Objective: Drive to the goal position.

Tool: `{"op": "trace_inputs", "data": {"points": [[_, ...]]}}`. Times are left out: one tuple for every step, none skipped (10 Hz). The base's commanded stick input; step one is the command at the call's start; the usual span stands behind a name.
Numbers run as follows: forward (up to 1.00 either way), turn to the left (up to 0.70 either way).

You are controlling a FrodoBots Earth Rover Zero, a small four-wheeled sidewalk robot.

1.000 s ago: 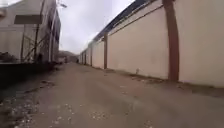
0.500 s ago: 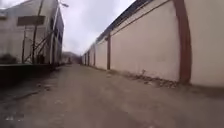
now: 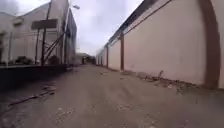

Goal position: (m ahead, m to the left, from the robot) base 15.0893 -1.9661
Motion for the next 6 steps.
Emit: {"op": "trace_inputs", "data": {"points": [[0.7, 0.01], [0.7, 0.1], [0.7, 0.04], [0.7, -0.23], [0.7, -0.33], [0.7, 0.0]]}}
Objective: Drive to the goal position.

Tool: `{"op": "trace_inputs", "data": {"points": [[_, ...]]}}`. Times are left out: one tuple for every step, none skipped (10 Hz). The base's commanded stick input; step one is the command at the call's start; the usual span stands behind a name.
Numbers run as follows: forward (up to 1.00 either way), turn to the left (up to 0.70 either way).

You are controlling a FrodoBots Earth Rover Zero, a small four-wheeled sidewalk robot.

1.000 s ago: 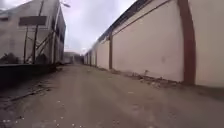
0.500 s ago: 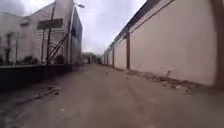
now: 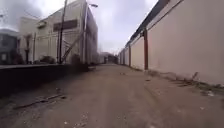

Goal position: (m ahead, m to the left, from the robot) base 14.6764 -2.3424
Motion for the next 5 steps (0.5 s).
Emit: {"op": "trace_inputs", "data": {"points": [[0.7, 0.03], [0.7, 0.04], [0.7, 0.0], [0.7, 0.03], [0.7, -0.32]]}}
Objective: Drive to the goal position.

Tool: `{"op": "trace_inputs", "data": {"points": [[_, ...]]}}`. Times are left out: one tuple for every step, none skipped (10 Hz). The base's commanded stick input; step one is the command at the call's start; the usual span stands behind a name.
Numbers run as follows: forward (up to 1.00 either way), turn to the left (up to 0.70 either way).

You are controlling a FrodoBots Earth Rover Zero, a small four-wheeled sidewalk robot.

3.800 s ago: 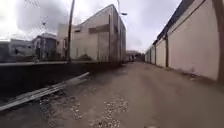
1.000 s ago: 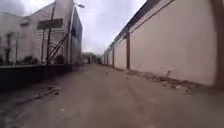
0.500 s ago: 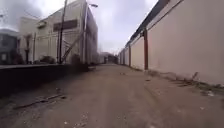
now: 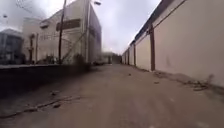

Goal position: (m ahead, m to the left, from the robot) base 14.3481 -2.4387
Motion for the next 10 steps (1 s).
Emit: {"op": "trace_inputs", "data": {"points": [[0.7, -0.3], [0.7, -0.21], [0.7, -0.04], [0.7, 0.0], [0.7, 0.04], [0.7, 0.03], [0.7, 0.03], [0.7, 0.03], [0.7, 0.03], [0.7, 0.03]]}}
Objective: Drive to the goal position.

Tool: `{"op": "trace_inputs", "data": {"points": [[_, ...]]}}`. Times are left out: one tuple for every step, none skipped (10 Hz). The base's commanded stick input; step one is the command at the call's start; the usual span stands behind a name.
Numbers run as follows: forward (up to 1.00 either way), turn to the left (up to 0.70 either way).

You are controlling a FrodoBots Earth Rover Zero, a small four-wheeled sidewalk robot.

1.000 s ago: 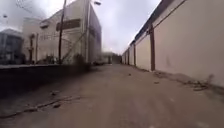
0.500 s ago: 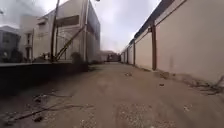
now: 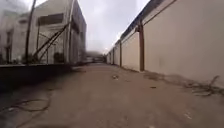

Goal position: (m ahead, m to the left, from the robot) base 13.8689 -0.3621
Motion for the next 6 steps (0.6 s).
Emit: {"op": "trace_inputs", "data": {"points": [[0.7, 0.02], [0.7, 0.01], [0.7, 0.0], [0.7, 0.0], [0.7, 0.0], [0.7, 0.0]]}}
